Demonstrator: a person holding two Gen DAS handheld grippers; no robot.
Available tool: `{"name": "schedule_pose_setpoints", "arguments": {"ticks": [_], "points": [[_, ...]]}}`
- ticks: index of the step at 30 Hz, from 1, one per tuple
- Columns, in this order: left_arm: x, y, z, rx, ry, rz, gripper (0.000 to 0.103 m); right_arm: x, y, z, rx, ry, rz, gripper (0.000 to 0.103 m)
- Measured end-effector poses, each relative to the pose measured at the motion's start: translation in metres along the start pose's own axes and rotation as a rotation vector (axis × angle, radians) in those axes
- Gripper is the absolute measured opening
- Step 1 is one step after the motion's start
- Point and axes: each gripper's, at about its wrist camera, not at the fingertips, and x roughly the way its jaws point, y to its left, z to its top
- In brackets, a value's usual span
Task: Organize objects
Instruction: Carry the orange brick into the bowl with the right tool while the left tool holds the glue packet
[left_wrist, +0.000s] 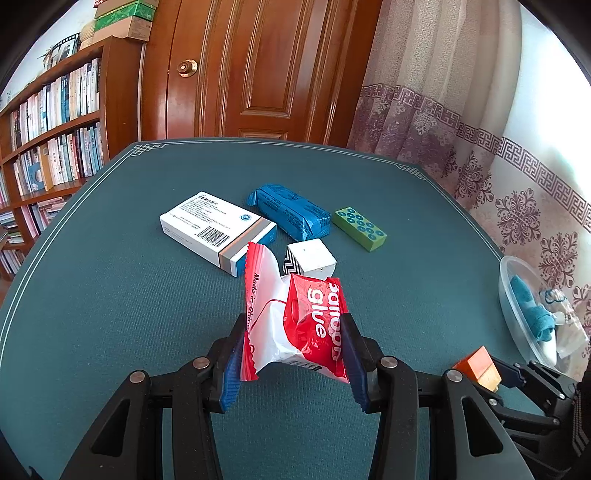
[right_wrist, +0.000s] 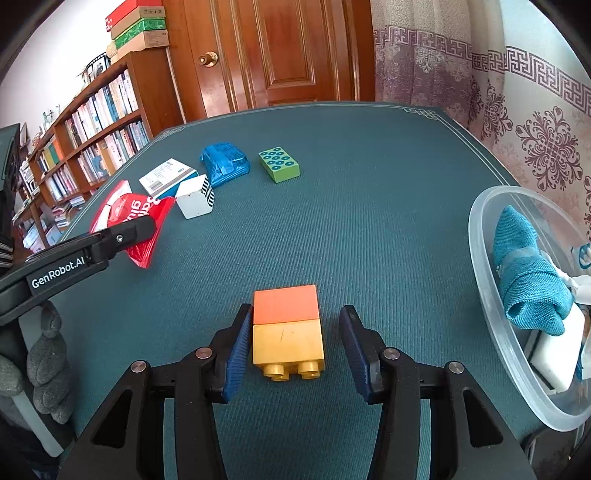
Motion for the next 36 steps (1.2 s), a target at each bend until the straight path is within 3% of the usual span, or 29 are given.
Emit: {"name": "schedule_pose_setpoints", "arguments": {"ticks": [3,18,36], "points": [[0.000,0.000,0.000,0.002,0.001,-0.003,0.050,0.000,0.001,0.000,-0.010,0.003,-0.006,0.034],[-0.001,-0.008,-0.001,0.020,0.003,-0.032,0.050,-0.051,-0.014,0.005,0.046,-0.087,0.017,0.033],[-0.011,-0.050,-0.007,0.102,0.024,-0.074,0.050,-0.095,-0.114,0.012,0.187,-0.201,-0.187,0.033]]}}
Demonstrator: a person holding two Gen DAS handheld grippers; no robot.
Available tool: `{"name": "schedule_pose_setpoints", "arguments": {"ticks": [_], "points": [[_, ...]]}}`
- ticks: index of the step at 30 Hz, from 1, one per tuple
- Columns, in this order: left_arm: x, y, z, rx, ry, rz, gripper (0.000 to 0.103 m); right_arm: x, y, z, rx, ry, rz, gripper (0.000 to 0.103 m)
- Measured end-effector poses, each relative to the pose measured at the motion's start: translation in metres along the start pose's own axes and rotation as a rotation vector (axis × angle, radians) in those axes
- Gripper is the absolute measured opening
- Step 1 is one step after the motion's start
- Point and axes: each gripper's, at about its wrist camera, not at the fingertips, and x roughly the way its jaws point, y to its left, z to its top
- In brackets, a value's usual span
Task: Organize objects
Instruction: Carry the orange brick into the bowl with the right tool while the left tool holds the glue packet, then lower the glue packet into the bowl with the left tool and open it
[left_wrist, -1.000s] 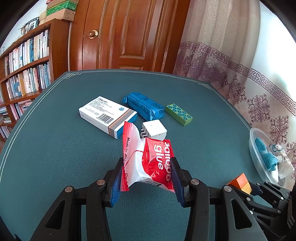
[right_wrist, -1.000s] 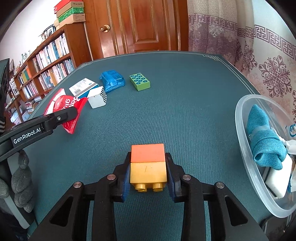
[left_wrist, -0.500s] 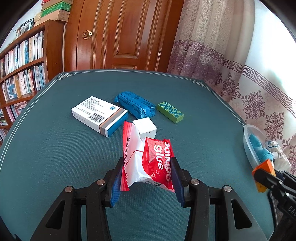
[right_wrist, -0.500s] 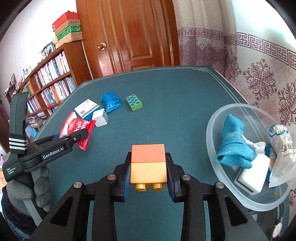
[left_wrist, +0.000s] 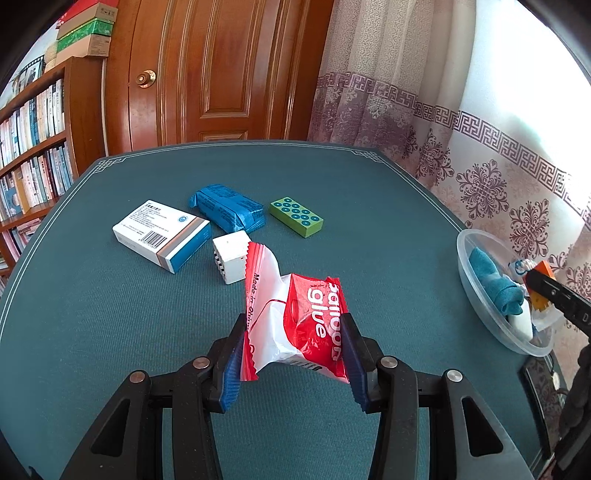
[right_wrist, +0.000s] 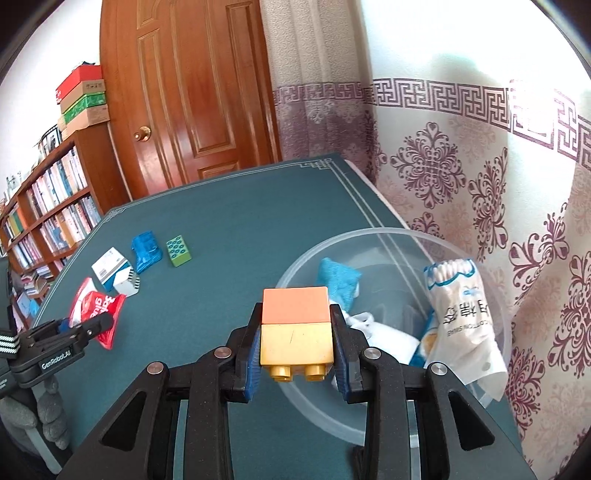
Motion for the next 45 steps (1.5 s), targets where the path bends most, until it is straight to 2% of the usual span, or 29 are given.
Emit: {"name": "schedule_pose_setpoints", "arguments": {"ticks": [5,9,21,32,45], "points": [[0.000,-0.012,0.002,0.017,0.006,-0.016,0.050,0.013,-0.026,0.014,0.025,-0.014,-0.065,0.033],[0.001,-0.020,0.003,0.025,0.012,-0.029,0.050,0.020,-0.040,0.022,0.049,-0.022,-0.084,0.034],[0.004,-0.056,0.009,0.093,0.020,-0.083,0.050,0.002,-0.054,0.005,0.077,-0.028,-0.068,0.035],[0.011,-0.110,0.020,0.178,0.030,-0.177,0.050,-0.024,-0.060,-0.009,0.051,-0.053,-0.084,0.038],[0.025,-0.184,0.041,0.265,0.041,-0.307,0.050,-0.031,-0.077,-0.012,0.085,-0.070,-0.076,0.040]]}}
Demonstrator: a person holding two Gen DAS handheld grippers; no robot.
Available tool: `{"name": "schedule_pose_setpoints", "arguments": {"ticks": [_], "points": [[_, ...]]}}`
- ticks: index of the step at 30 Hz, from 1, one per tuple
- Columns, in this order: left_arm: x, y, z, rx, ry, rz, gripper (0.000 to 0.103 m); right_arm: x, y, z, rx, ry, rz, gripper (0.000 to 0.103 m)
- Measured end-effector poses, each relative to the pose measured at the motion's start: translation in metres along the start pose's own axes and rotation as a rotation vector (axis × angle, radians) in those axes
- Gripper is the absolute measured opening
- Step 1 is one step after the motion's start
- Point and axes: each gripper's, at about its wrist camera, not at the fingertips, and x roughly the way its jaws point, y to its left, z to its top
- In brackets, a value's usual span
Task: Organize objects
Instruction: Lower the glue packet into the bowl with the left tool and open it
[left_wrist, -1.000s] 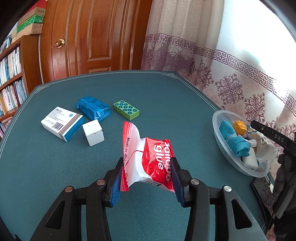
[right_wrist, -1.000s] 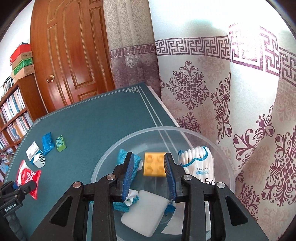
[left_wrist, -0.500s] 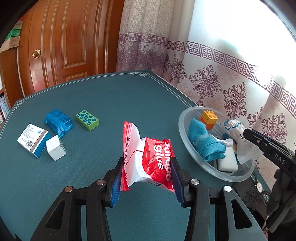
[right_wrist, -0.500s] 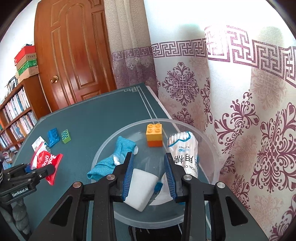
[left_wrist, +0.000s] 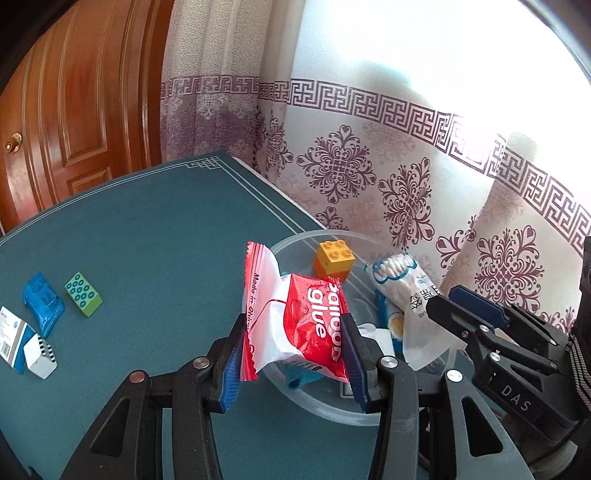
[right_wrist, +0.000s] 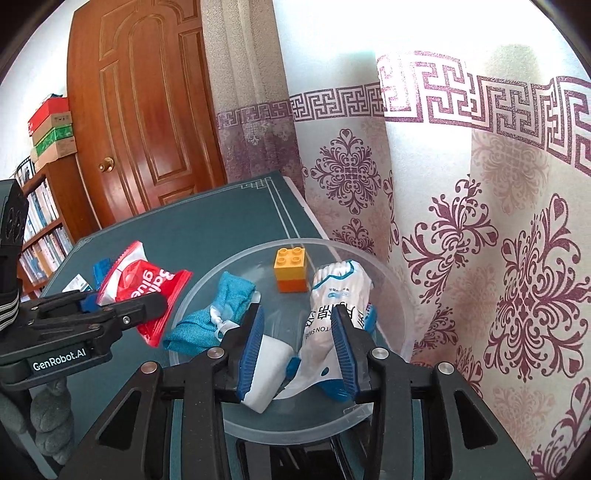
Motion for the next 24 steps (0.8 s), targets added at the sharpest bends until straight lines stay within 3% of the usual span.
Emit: {"name": "schedule_pose_setpoints", "arguments": {"ticks": [8,9,12,20,24], "points": [[0.033,-0.023,0.019,0.013,0.025,-0.103,0.050,-0.012,-0.014,0.008,0.043,-0.032,-0.007,0.040],[0.037,-0.025,0.020,0.012,0.027,-0.107,0.054,-0.013,-0.015,0.008,0.047,-0.035,-0.007,0.040],[0.039,-0.027,0.021,-0.002,0.010,-0.096,0.074,-0.015,-0.018,0.009,0.053,-0.037,-0.004,0.040],[0.036,-0.007,0.012,-0.068,0.018,-0.053,0.075,-0.013,-0.021,0.009,0.066,-0.019,0.016,0.040],[0.033,0.000,0.009,-0.088,0.018,-0.020,0.081,-0.013,-0.017,0.010,0.054,-0.022,0.019,0.042]]}}
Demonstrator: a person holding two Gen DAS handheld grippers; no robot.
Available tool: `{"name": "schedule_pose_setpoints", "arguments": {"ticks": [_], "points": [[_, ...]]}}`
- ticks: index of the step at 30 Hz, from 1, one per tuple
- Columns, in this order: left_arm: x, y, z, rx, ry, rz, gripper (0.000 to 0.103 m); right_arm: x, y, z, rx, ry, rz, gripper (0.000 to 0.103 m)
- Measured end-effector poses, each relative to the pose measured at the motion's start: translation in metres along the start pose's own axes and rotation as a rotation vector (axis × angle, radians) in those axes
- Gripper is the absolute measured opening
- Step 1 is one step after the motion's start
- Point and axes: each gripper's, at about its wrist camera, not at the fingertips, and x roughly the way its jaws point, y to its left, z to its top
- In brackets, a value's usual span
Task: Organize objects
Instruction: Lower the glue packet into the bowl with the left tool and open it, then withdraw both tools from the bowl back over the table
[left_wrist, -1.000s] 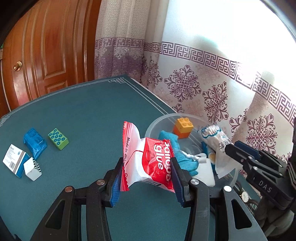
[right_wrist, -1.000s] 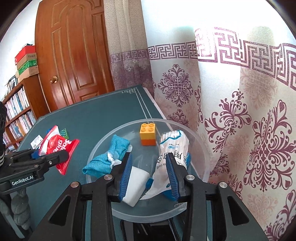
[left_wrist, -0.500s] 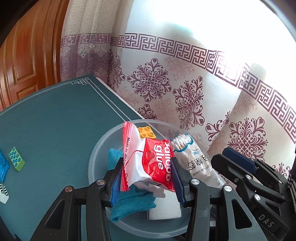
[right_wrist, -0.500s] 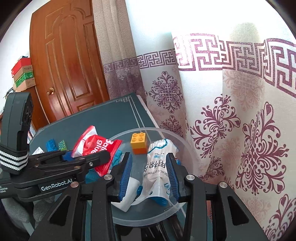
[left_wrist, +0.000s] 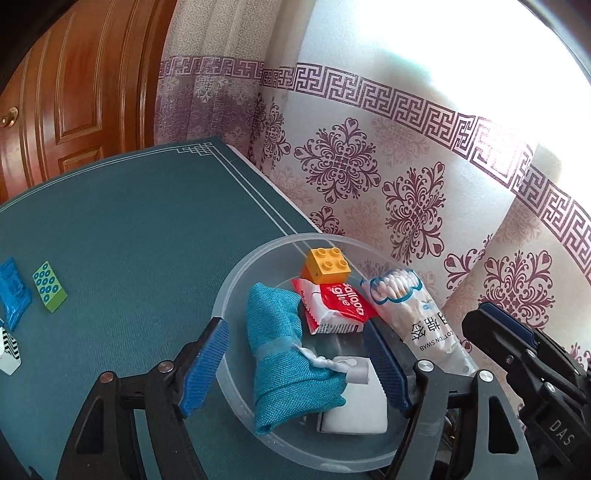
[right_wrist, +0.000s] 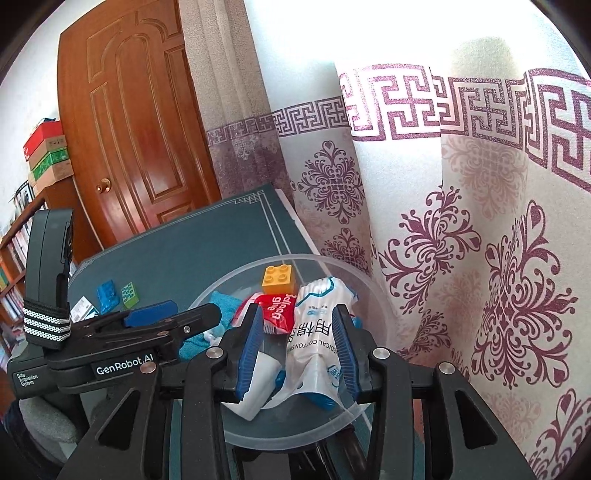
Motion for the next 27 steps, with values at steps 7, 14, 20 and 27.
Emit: {"name": "schedule_pose_setpoints", "arguments": {"ticks": [7,14,20,27], "points": [[-0.012,0.004,-0.005,0.015,-0.027,0.075,0.093,-0.001,0.009,-0.001,-0.018,-0.001,0.009,0.049],[-0.022,0.008,-0.010,0.045,-0.056,0.194,0.102,-0.002,0.009,-0.002,0.000,-0.001,0.015,0.068],[-0.029,0.016,-0.016,0.051,-0.060,0.256,0.102,-0.002,0.010,-0.004,0.025,0.003,0.022,0.083],[-0.039,0.028,-0.023,0.043,-0.068,0.293,0.102,0.005,0.022,-0.010,0.003,0.032,0.041,0.085]]}}
